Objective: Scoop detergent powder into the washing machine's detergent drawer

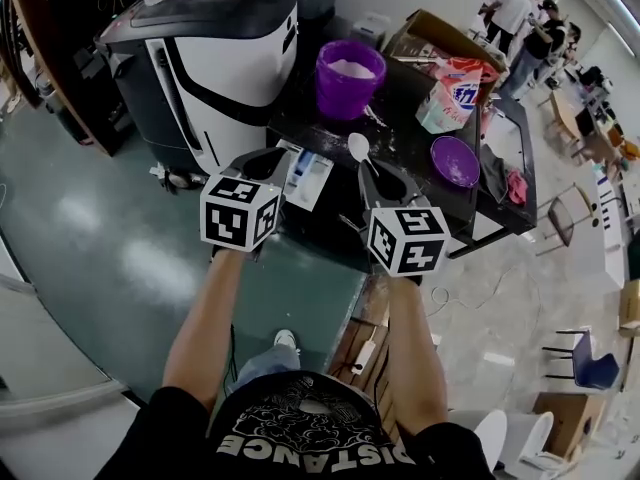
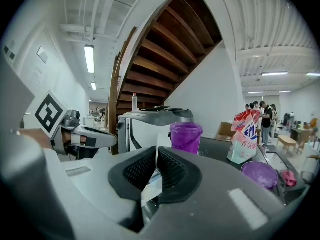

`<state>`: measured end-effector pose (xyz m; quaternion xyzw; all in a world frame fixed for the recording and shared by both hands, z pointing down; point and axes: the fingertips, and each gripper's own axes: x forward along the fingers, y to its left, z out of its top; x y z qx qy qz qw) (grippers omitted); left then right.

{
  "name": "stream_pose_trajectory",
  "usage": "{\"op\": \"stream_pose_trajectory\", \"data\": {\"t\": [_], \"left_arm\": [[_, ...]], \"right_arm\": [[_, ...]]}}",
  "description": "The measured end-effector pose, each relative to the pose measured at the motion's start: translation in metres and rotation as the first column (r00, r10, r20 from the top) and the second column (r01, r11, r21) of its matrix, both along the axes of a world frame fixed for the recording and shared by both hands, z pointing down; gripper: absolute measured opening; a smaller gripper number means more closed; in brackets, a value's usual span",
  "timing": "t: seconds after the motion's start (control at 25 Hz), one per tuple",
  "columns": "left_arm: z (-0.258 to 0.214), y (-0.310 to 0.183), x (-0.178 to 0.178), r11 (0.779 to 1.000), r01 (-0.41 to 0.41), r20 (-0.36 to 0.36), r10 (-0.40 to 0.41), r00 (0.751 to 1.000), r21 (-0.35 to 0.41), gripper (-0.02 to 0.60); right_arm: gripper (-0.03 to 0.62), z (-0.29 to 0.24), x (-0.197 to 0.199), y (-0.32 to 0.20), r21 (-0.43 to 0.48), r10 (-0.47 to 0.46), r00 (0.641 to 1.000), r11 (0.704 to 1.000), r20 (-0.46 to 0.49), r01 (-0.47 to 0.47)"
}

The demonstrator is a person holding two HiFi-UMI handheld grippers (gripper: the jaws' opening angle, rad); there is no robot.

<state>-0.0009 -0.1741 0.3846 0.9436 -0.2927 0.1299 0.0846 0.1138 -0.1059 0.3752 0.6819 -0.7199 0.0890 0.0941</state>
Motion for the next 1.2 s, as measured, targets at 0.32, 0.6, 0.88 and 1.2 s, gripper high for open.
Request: {"op": "stream_pose_trajectory", "data": {"t": [0.32,0.6,0.88,1.2], "left_arm": [[-0.019,-0.018,0.005,0.999,-0.029,-0.005,0.029,1.0,-0.02,0.002],[-0.033,-0.03,0.009,0.999,-0.04,-0.013,0.04,0.999,-0.005,0.002],[-0.037,-0.048,0.021,0.999,-0.034,-0.015,0.035,0.999,0.012,0.002],[-0.038,-0.086,0.048,0.999,-0.015,0.001,0.015,1.0,0.032,0.002]], "right_arm": [[0.034,-0.023,0.005,-0.014,-0.012,0.03,1.0,0.999,-0.009,-0.03],[0.034,-0.037,0.007,-0.026,-0.001,0.032,0.999,1.0,-0.02,-0.032],[0.035,-0.037,0.018,-0.047,0.008,0.019,0.999,1.0,-0.026,-0.019],[0.035,-0.043,0.05,-0.096,0.013,-0.032,0.998,0.999,-0.059,0.033]]}}
